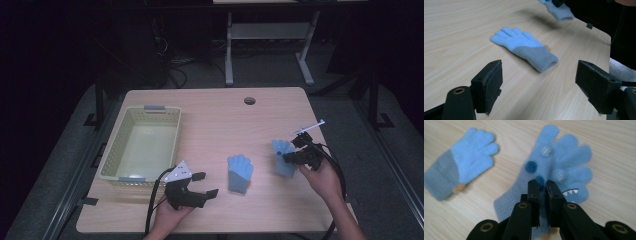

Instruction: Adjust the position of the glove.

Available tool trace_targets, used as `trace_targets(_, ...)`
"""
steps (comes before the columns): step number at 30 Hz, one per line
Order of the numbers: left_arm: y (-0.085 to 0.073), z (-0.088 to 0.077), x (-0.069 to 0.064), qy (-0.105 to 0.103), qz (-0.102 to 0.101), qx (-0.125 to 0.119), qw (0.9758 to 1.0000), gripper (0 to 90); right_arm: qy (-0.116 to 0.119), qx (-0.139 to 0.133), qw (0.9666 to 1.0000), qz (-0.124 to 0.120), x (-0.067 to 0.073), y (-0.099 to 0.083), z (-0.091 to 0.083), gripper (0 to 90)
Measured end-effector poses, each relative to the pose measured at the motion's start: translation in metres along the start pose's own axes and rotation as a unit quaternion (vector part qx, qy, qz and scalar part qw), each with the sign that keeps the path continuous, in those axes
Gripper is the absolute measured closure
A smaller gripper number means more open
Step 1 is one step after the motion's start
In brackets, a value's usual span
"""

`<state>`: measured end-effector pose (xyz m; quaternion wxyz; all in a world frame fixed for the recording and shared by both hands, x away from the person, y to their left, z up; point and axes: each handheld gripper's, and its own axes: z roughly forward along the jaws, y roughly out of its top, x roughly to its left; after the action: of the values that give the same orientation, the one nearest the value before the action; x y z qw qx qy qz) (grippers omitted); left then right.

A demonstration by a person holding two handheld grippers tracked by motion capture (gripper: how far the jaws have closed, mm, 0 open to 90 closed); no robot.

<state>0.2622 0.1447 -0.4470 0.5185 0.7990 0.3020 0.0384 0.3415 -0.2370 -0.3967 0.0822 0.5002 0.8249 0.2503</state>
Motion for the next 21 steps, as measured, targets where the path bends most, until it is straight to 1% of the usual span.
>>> trace_targets(4,0.000,0.000,0.000,0.001,0.002,0.002,1.0000,21.5,0.012,-0.008,0.9999,-0.009,0.010,0.004,-0.003,83.4)
trace_targets(6,0.000,0.000,0.000,0.001,0.002,0.002,1.0000,21.6,0.013,-0.008,0.9997,-0.020,0.016,0.006,-0.004,83.4)
trace_targets(7,0.000,0.000,0.000,0.001,0.002,0.002,1.0000,21.6,0.013,-0.008,0.9997,-0.020,0.016,0.006,-0.004,83.4)
trace_targets(8,0.000,0.000,0.000,0.002,0.004,0.002,1.0000,21.6,0.016,-0.010,0.9995,-0.027,0.024,0.009,-0.003,83.4)
trace_targets(10,0.000,-0.001,0.000,0.002,0.002,0.001,1.0000,21.6,0.017,-0.009,0.9994,-0.029,0.025,0.009,-0.003,83.4)
trace_targets(11,0.000,-0.001,0.000,0.002,0.002,-0.001,1.0000,21.6,0.019,-0.008,0.9992,-0.034,0.030,0.011,-0.003,83.4)
trace_targets(12,0.000,-0.001,0.000,0.003,0.002,0.001,1.0000,21.6,0.022,-0.012,0.9987,-0.045,0.037,0.014,-0.002,83.4)
trace_targets(14,0.000,-0.001,0.001,0.003,0.001,0.001,1.0000,21.6,0.028,-0.011,0.9984,-0.047,0.043,0.016,-0.002,83.3)
trace_targets(17,0.000,-0.001,0.001,0.003,0.002,0.002,1.0000,21.6,0.035,-0.012,0.9976,-0.059,0.052,0.020,-0.002,83.2)
trace_targets(19,0.000,-0.001,0.000,0.004,0.001,0.001,1.0000,21.5,0.042,-0.013,0.9971,-0.062,0.058,0.022,-0.001,83.1)
trace_targets(21,0.001,-0.002,0.000,0.005,0.001,-0.005,1.0000,21.6,0.048,-0.012,0.9966,-0.065,0.064,0.023,0.000,83.1)
